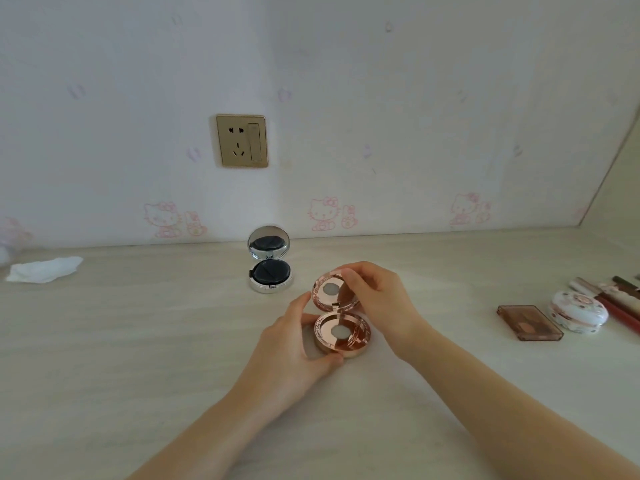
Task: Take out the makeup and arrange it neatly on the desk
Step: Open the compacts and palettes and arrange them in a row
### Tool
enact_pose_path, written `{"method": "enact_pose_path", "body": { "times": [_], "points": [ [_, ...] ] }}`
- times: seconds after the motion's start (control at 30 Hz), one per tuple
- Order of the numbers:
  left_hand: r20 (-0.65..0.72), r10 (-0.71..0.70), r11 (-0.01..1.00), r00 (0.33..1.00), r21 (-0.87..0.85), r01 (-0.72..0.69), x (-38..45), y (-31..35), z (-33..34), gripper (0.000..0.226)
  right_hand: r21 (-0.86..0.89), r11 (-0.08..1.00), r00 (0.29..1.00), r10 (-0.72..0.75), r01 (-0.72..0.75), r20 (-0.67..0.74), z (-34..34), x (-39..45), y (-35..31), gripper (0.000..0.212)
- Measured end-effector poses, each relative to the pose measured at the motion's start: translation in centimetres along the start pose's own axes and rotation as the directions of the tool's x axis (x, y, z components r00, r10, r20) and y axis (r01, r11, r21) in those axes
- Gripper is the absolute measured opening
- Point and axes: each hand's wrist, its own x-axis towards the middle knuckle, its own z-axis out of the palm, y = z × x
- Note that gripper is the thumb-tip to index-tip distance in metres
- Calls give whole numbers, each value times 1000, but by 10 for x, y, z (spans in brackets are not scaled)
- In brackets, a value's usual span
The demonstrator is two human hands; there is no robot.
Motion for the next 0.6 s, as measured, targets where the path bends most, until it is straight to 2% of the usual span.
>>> {"method": "enact_pose_path", "body": {
  "times": [0.23, 0.4, 0.6],
  "points": [
    [-11, -7, 999, 1000, -32, 7, 0, 2, -1, 95, 41, 999, 999, 28, -27, -23, 3, 4, 3, 16],
    [-20, 8, 1000, 1000, -25, -9, -1, 6, -1, 83, 33, 999, 999, 39, -38, -27, 2, 5, 4, 15],
    [-17, 23, 1000, 1000, 7, -23, -2, 6, -1, 85, -102, 995, 1000, 6, -8, -20, 2, 5, 0, 16]
  ]
}}
